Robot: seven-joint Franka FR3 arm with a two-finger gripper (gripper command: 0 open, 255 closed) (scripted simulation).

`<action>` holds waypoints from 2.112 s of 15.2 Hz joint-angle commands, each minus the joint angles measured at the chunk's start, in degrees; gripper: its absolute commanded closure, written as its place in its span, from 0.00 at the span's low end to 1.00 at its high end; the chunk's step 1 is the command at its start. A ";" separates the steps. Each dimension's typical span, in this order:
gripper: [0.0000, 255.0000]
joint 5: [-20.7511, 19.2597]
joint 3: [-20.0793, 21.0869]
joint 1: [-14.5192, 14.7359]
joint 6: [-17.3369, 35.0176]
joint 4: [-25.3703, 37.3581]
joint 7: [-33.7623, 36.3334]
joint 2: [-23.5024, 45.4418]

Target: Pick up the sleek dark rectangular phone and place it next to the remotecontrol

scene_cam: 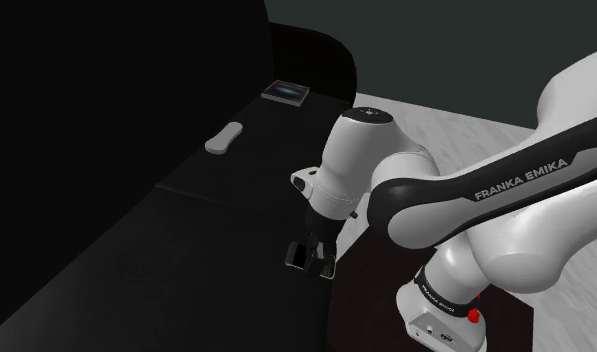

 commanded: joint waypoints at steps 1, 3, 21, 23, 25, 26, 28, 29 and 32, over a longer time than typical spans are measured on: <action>1.00 0.02 0.02 0.01 0.01 -0.05 -0.02 0.08; 1.00 0.00 -0.01 -0.01 0.00 -0.03 -0.06 0.09; 1.00 -2.76 -2.52 -0.71 -14.82 6.30 1.07 -8.51; 1.00 -3.14 -2.87 -0.83 -16.71 7.42 1.20 -9.28; 1.00 -3.51 -3.22 -0.96 -18.55 8.60 1.33 -9.96; 1.00 -3.69 -3.39 -1.03 -19.45 9.20 1.39 -10.27; 1.00 -3.93 -3.61 -1.11 -20.64 10.02 1.48 -10.64; 1.00 -4.75 -4.49 -2.15 -19.99 10.85 0.25 -9.02; 1.00 -7.04 -6.93 -5.03 -18.21 13.79 -3.18 -3.92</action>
